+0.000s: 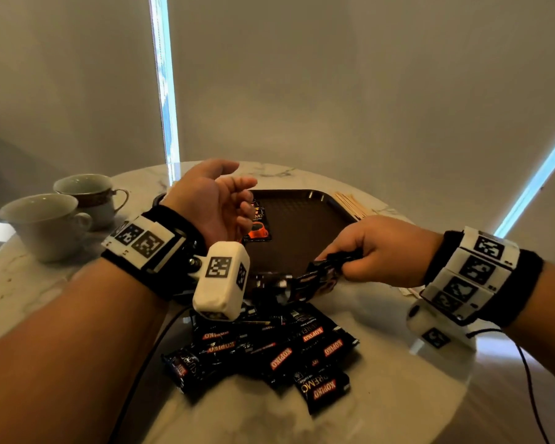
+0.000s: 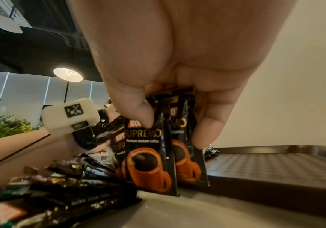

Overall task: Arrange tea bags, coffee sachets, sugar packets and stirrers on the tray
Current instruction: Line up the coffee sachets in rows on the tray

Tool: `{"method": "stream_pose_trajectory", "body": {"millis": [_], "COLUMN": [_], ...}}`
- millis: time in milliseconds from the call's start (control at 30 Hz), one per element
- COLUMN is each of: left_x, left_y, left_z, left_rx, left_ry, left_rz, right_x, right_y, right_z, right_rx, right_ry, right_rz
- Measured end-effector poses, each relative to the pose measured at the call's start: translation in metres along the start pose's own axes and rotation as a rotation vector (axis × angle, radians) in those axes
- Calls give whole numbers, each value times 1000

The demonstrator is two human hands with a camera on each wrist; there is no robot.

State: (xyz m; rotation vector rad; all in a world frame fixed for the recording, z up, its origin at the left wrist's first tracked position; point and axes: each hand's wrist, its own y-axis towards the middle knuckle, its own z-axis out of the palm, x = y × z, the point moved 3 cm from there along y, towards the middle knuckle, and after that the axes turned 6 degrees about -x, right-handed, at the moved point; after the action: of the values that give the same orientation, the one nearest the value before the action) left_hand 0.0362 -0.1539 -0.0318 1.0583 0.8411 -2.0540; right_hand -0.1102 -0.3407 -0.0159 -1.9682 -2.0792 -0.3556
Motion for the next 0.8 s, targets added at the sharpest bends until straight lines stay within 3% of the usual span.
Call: {"method": "stream_pose_trajectory", "body": {"millis": [300, 400, 600, 700, 800], "left_x": [-2, -4, -4, 3, 5], "left_y": [-1, -3, -11, -14, -17], "left_z": [-3, -3, 7, 16, 23], "left_rx": [7, 19, 117, 259, 360], "left_ry": [-39, -51, -78, -76, -122], "left_rz": [-3, -20, -127, -157, -69], "right_x": [-13, -13, 19, 49, 67], "right_y": [-6, -3, 16, 29, 40], "right_z": [-31, -48, -59, -45, -22], "right_rx": [-104, -256, -698, -687, -562], "right_ry": [55, 99, 284, 363, 396], "right_rz": [107, 122, 24, -98, -202]}}
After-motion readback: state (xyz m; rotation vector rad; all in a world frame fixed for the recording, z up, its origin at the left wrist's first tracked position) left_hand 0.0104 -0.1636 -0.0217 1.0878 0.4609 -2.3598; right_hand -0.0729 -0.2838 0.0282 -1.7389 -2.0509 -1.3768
